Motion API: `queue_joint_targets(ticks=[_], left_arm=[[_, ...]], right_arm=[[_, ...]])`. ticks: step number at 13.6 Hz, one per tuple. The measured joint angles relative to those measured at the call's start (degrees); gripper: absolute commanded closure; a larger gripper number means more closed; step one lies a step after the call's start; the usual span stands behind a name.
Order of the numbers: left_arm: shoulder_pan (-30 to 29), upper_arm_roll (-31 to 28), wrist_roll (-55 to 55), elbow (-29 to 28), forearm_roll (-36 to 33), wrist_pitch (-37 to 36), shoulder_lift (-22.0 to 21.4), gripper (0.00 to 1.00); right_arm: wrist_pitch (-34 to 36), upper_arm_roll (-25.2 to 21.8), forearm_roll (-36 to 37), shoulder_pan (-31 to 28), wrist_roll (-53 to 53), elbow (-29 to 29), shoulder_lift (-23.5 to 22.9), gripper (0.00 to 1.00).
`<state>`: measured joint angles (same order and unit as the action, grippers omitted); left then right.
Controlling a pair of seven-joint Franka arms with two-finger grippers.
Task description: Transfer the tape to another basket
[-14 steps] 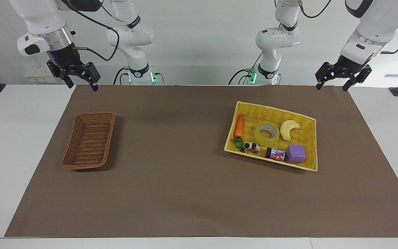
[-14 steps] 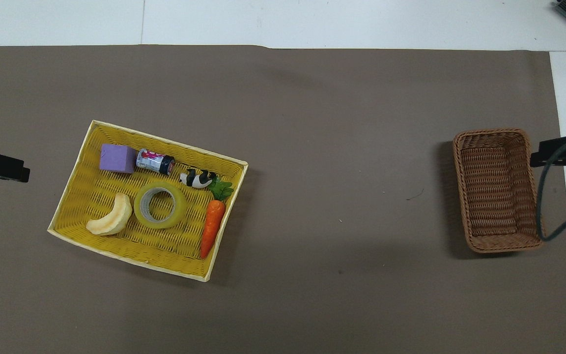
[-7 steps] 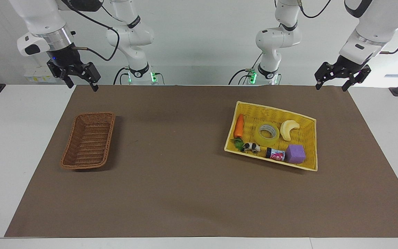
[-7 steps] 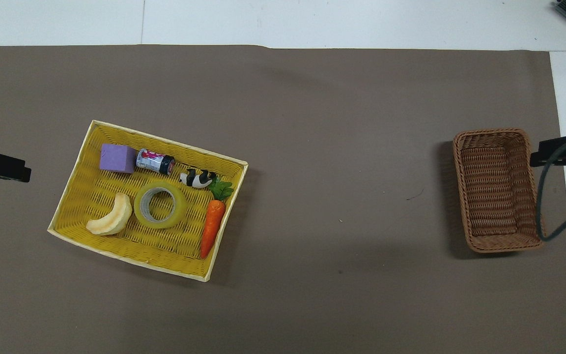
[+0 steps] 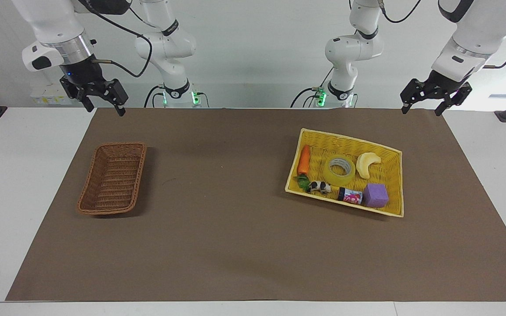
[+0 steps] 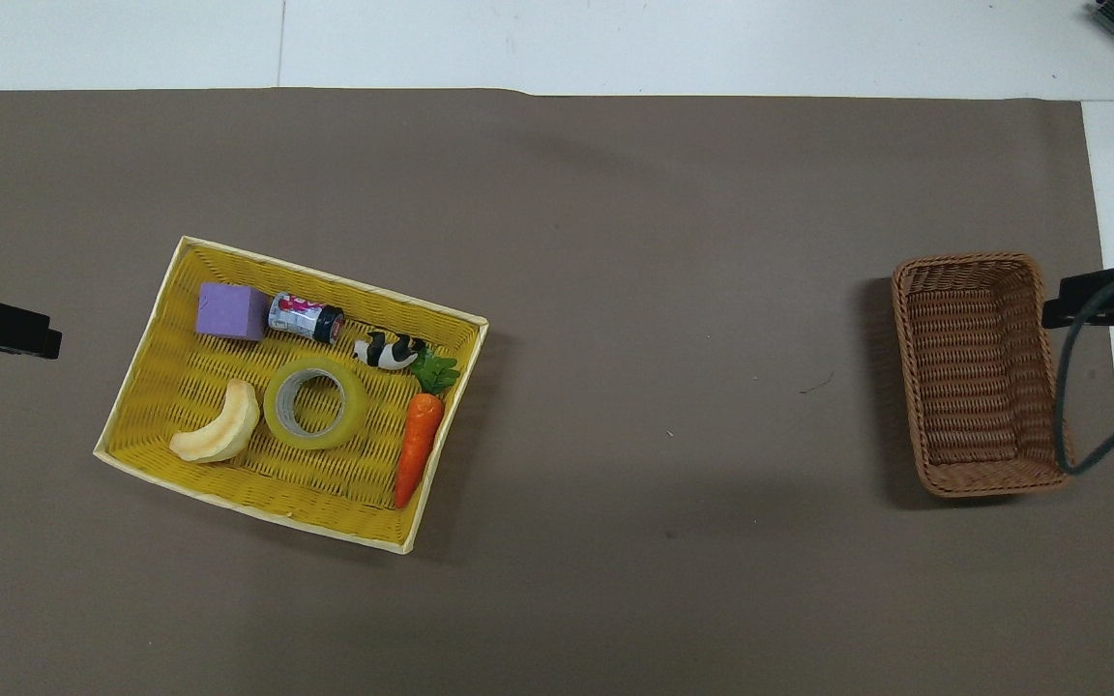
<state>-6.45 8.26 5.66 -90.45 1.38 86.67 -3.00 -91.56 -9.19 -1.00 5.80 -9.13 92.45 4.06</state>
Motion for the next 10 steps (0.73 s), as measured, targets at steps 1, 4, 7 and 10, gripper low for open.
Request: queue_joint_targets(ticks=[1, 4, 7, 10], left_arm=[[0.0, 0.1, 0.0, -0.4, 0.0, 0.4, 0.0, 0.0], [0.1, 0.6, 0.0, -4.3, 0.0, 4.7, 0.2, 0.0], [0.6, 1.2, 0.0, -10.5, 0.0, 11.7, 0.7, 0.0], [1.0, 1.2, -3.8, -15.9, 0.0, 18.6, 0.9, 0.0]], right_arm=[[0.0, 0.0, 0.0, 0.0, 0.0, 0.0, 0.0, 0.0], [0.0, 0.0, 0.0, 0.0, 0.0, 0.0, 0.0, 0.0], [0.0, 0.0, 0.0, 0.0, 0.0, 0.0, 0.0, 0.0], [0.0, 0.0, 0.0, 0.0, 0.0, 0.0, 0.0, 0.0]])
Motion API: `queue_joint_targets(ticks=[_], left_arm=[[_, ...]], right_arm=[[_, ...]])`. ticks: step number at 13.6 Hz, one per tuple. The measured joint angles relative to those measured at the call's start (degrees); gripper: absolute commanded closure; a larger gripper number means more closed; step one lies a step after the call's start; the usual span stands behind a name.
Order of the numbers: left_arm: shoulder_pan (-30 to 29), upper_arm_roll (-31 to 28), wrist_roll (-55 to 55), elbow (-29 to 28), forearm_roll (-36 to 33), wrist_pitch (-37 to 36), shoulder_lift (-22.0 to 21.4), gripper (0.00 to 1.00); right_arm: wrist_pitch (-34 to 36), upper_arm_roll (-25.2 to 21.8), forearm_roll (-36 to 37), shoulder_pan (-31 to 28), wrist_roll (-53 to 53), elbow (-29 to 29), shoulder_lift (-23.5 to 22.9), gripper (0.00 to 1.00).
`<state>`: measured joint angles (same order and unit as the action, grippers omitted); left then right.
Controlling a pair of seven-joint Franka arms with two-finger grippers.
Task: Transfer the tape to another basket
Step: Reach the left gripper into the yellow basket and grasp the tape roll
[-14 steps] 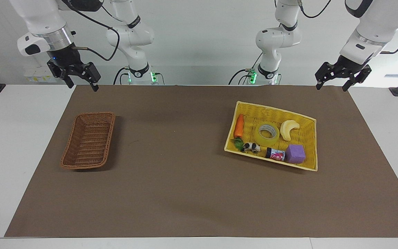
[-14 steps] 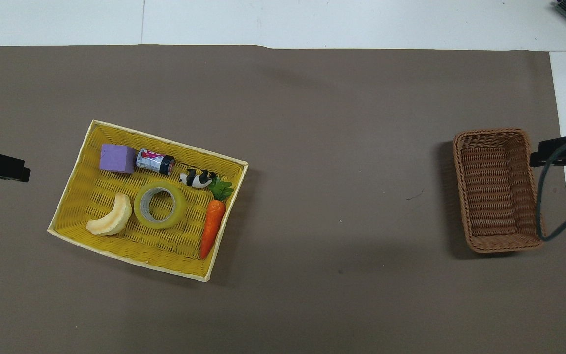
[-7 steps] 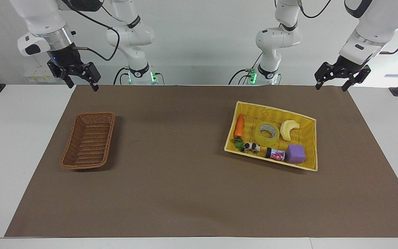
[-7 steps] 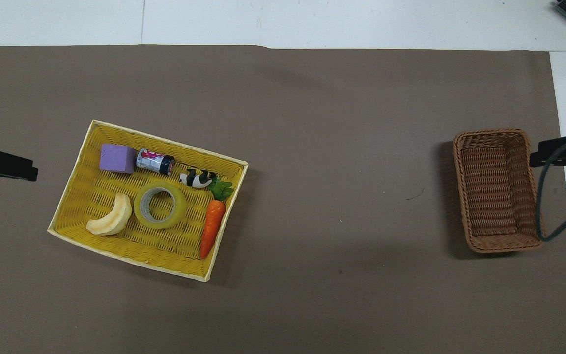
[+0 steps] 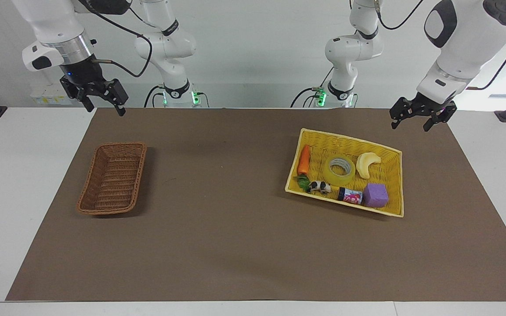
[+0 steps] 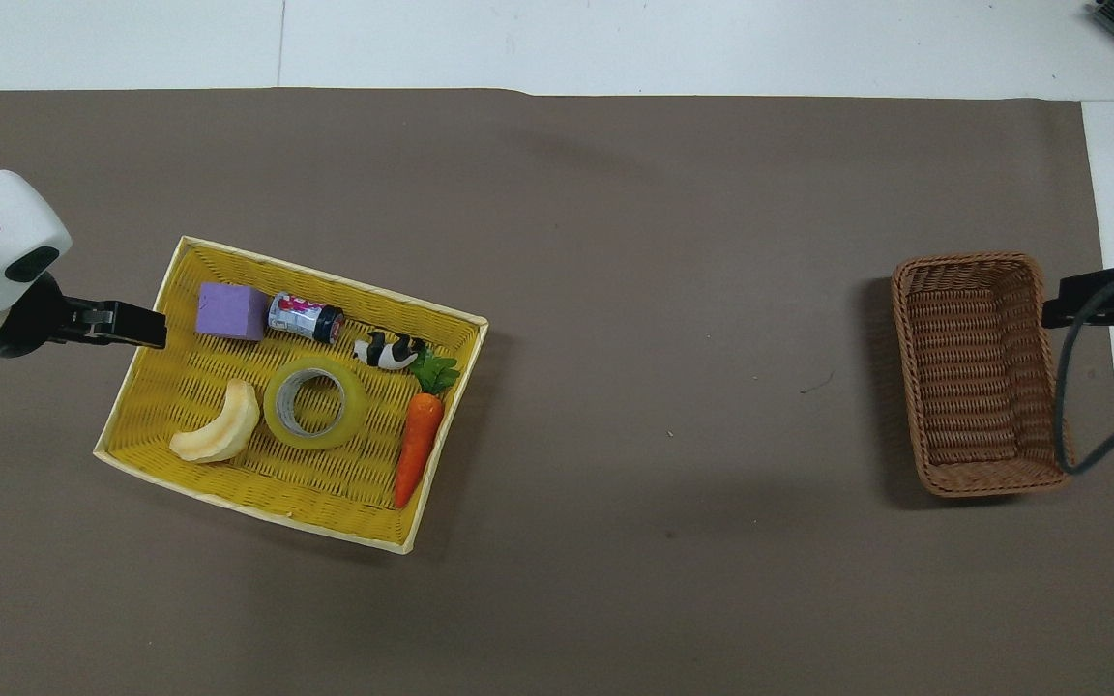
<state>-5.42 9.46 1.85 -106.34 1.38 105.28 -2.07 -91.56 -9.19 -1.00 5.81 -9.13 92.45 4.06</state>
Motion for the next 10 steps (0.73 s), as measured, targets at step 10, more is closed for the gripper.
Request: queue_joint_targets(ticks=[10], left_arm=[[2.8, 0.1, -9.4, -13.4, 0.0, 14.7, 2.8, 0.0]], right_arm=[[0.0, 0.0, 0.0, 0.0, 0.0, 0.0, 0.0, 0.0]])
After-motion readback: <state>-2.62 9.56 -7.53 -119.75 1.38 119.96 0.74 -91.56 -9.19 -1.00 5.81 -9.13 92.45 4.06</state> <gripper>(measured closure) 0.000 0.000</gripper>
